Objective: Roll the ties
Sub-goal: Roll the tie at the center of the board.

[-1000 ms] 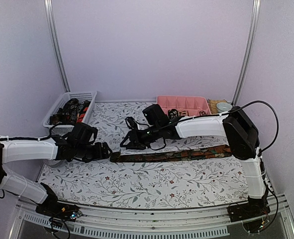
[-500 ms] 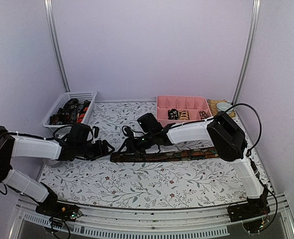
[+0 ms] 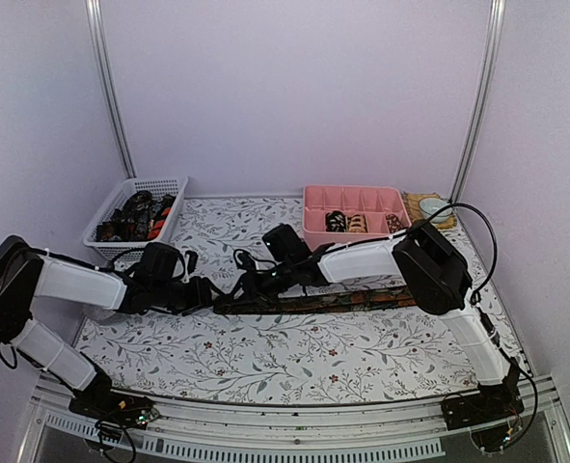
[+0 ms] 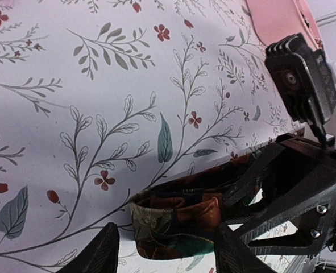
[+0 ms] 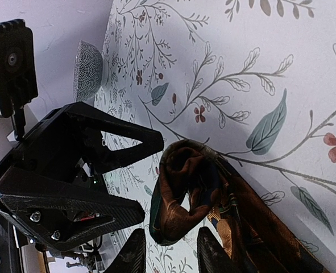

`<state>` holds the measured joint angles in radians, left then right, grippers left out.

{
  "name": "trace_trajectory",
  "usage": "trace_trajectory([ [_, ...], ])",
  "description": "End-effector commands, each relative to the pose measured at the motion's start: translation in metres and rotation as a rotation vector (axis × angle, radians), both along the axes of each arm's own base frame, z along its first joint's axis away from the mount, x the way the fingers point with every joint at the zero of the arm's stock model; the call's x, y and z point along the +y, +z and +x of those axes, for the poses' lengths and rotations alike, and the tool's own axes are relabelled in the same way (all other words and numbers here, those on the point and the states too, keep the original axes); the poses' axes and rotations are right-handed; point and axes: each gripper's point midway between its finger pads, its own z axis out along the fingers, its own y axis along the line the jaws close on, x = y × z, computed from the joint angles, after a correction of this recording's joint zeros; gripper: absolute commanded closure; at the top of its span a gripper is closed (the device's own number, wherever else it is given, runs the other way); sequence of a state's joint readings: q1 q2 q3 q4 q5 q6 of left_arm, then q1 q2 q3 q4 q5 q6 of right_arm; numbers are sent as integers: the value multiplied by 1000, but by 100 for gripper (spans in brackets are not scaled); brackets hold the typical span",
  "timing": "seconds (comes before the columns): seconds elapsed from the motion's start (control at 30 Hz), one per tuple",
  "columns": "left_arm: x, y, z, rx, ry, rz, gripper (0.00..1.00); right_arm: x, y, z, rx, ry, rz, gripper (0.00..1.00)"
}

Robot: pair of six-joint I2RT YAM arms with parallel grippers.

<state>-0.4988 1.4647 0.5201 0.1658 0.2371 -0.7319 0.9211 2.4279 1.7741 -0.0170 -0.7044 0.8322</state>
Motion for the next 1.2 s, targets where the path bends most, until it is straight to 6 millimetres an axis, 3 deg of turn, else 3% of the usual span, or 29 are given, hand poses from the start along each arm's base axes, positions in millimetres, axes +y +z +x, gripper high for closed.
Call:
trace_trajectory([
  [0.0, -1, -3, 1, -4, -9, -24, 44, 2, -44, -7, 49, 17, -39, 72],
  [0.27, -1, -5, -1, -1, -14, -31, 46, 1, -51, -8, 58, 18, -48, 83],
  [0.63, -2, -4, 0, -9, -11, -40, 45, -3, -64, -8, 92, 13, -60, 86],
  [1.17, -1, -21, -7, 41, -13, -111, 45, -14, -93, -4, 181, -10, -85, 88],
])
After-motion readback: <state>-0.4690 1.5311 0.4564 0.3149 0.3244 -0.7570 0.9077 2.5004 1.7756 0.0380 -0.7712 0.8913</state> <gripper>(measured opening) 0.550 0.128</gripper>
